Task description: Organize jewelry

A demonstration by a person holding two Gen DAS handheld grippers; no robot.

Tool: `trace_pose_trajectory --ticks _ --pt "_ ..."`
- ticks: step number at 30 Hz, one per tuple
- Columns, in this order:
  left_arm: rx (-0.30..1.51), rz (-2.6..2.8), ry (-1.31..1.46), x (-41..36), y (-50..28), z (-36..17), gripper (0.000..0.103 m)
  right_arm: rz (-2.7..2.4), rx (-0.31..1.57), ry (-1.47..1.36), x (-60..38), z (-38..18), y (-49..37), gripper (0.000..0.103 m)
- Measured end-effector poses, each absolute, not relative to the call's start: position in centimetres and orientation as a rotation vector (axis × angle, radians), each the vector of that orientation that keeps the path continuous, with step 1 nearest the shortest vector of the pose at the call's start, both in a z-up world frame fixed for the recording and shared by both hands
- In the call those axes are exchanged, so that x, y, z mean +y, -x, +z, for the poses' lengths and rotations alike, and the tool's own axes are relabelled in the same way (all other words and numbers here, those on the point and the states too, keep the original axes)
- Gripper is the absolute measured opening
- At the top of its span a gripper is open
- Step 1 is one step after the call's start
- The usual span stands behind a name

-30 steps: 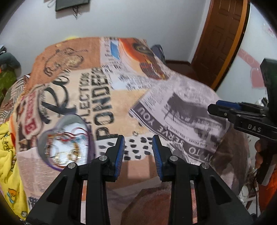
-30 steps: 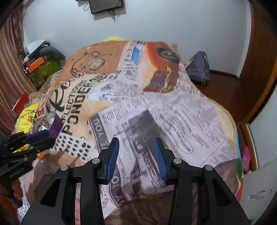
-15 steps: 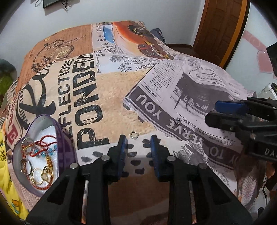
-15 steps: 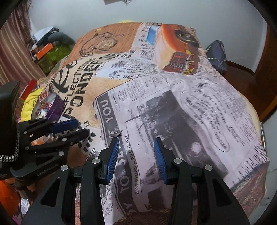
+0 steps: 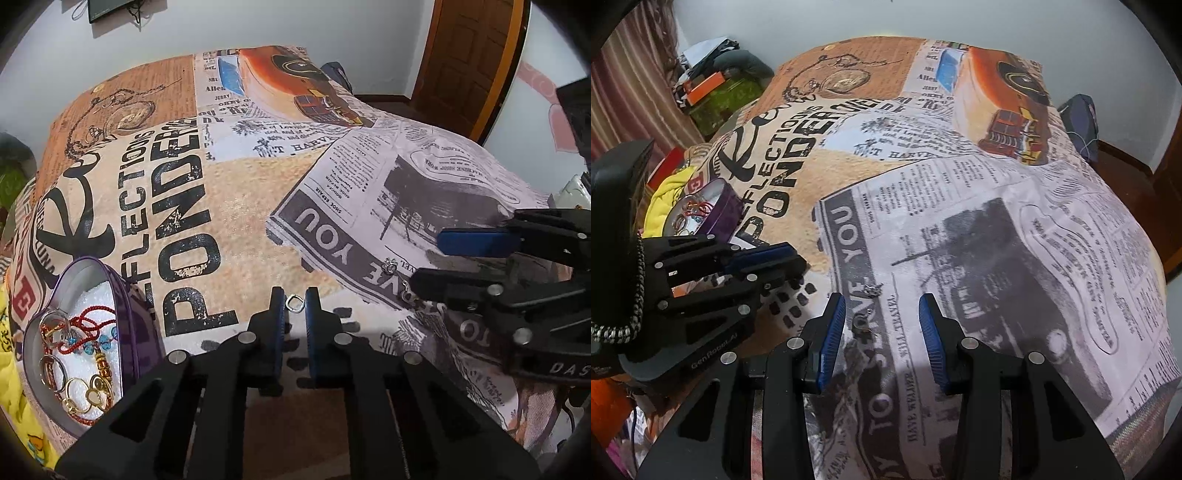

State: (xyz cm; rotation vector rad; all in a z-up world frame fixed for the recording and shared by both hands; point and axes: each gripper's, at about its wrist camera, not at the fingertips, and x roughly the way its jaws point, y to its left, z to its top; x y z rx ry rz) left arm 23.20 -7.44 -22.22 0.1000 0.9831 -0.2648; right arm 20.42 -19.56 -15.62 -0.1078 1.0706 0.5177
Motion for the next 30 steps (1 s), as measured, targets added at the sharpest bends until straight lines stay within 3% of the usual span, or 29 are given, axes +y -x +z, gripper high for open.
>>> trace_pose_trajectory --ticks 5,12,21,30 --pt "0.961 -0.263 -0.070 -6.8 -22.4 -21.6 0.009 0.533 1.085 0.101 -18.6 -16.2 -20.9 0.036" --pt "0.937 -0.269 -0.031 -5.6 -21.0 -20.6 0.009 0.513 1.097 0.155 -17.3 -17.4 -21.3 0.010" --pt "0.893 -0.260 0.011 -4.5 -19.6 -18.8 0.009 0.503 1.058 0.146 -17.2 -16.1 -20.9 0.007" --pt "0.794 -0.219 0.035 -1.8 -17.3 -14.6 0.009 0.519 0.935 0.156 -15.6 -11.2 -19.3 0.007"
